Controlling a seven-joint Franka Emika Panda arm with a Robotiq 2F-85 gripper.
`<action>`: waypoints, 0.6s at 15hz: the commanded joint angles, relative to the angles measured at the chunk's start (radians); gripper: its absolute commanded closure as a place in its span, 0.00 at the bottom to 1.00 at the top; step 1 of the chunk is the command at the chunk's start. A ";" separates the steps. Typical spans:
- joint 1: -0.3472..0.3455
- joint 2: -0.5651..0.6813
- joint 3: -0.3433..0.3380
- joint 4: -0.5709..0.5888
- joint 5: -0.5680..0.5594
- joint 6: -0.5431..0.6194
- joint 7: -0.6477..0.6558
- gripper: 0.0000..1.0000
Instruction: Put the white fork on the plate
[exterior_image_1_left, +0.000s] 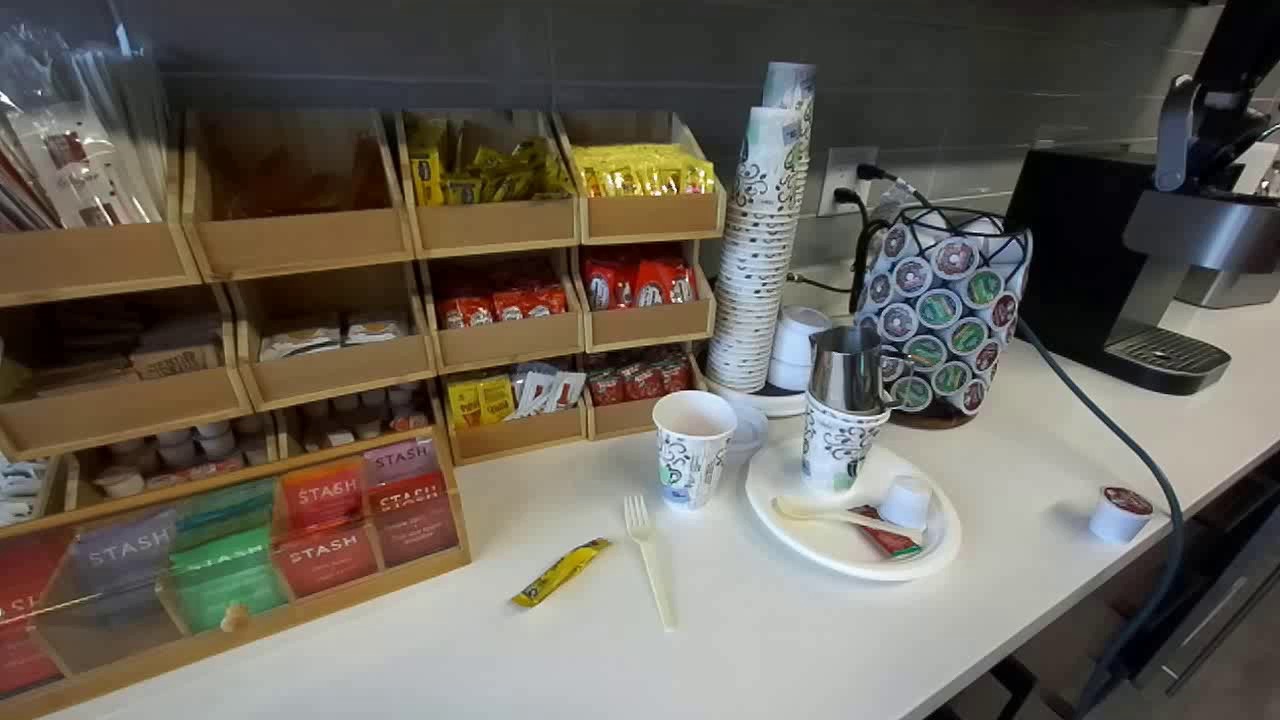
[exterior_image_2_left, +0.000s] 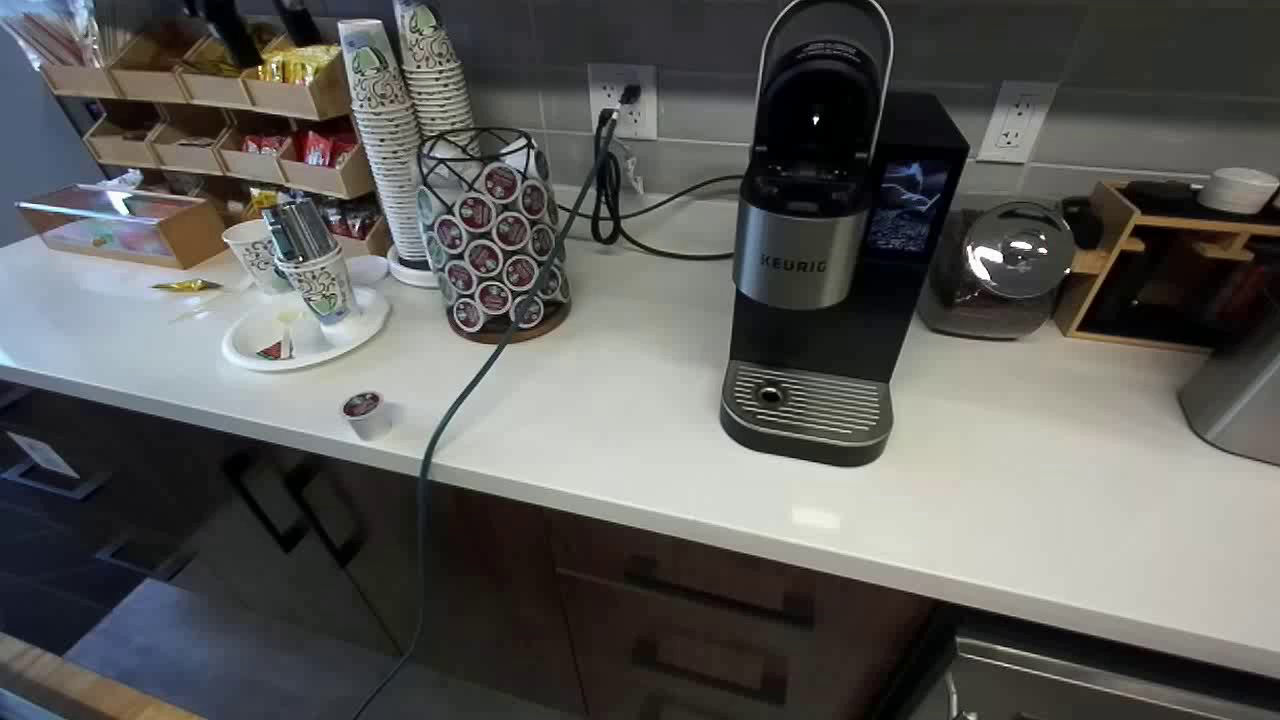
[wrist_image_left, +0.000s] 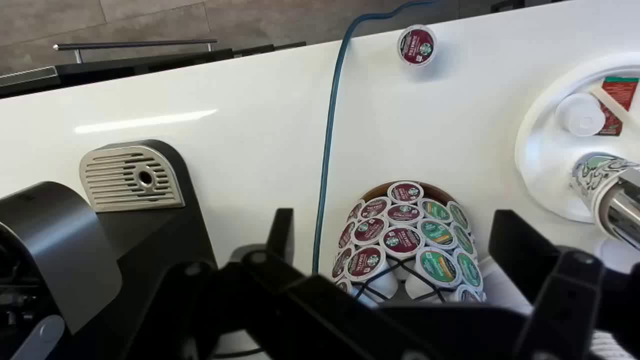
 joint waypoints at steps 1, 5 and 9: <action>0.020 0.001 -0.017 0.002 -0.005 -0.004 0.004 0.00; 0.020 0.001 -0.017 0.002 -0.005 -0.004 0.005 0.00; 0.087 -0.042 -0.011 -0.066 0.116 0.061 -0.083 0.00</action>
